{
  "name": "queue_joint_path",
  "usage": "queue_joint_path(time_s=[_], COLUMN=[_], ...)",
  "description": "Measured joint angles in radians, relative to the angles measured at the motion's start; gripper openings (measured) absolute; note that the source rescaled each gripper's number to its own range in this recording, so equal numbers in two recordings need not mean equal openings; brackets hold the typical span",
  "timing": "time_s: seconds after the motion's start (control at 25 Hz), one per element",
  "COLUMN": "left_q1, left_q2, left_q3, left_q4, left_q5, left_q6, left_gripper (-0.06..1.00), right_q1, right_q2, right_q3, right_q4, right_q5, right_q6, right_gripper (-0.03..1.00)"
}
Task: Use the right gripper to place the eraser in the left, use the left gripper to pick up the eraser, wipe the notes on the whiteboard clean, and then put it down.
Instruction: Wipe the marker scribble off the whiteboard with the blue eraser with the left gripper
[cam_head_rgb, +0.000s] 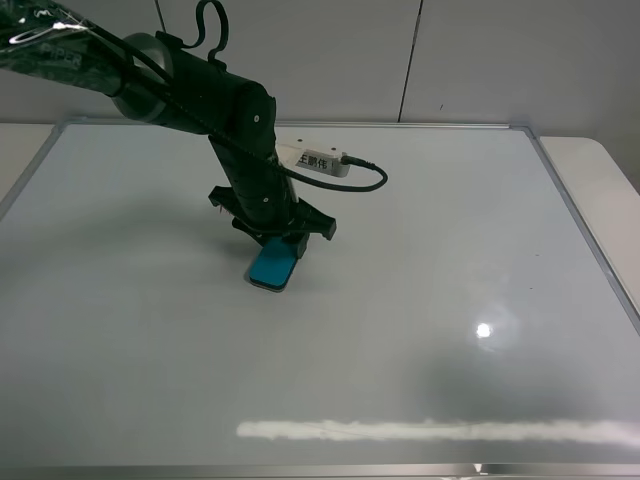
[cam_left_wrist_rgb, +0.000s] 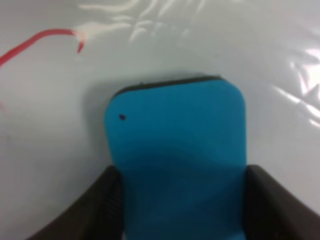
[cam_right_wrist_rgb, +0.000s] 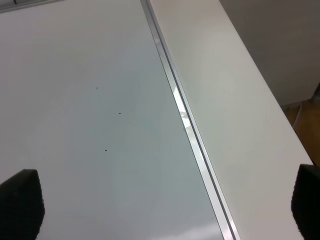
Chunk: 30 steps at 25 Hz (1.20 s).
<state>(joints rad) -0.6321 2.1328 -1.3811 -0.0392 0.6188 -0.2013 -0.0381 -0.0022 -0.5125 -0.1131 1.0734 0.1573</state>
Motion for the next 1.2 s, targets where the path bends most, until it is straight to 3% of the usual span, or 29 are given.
queue_joint_path(time_s=[0.2,0.48,0.56,0.84,1.2], left_q1=[0.016,0.104,0.19,0.366,0.403], left_q2=[0.002,0.023,0.037,0.078,0.078], left_q3=[-0.008,-0.076,-0.112,-0.174,-0.179], left_q4=[-0.023,-0.06,-0.035,0.039,0.08], left_q5=[0.011,0.079,0.09,0.089,0.088], left_q6=[0.012,0.038,0.041,0.041,0.04], left_gripper=[0.02,0.02,0.02,0.02,0.02], right_q1=[0.0,0.0,0.0,0.0,0.0], right_q2=[0.0,0.0,0.0,0.0,0.0], right_q3=[0.0,0.0,0.0,0.0,0.0], right_q4=[0.0,0.0,0.0,0.0,0.0], right_q5=[0.0,0.0,0.0,0.0,0.0], right_q6=[0.0,0.0,0.0,0.0,0.0], right_gripper=[1.0,1.0,1.0,1.0,1.0])
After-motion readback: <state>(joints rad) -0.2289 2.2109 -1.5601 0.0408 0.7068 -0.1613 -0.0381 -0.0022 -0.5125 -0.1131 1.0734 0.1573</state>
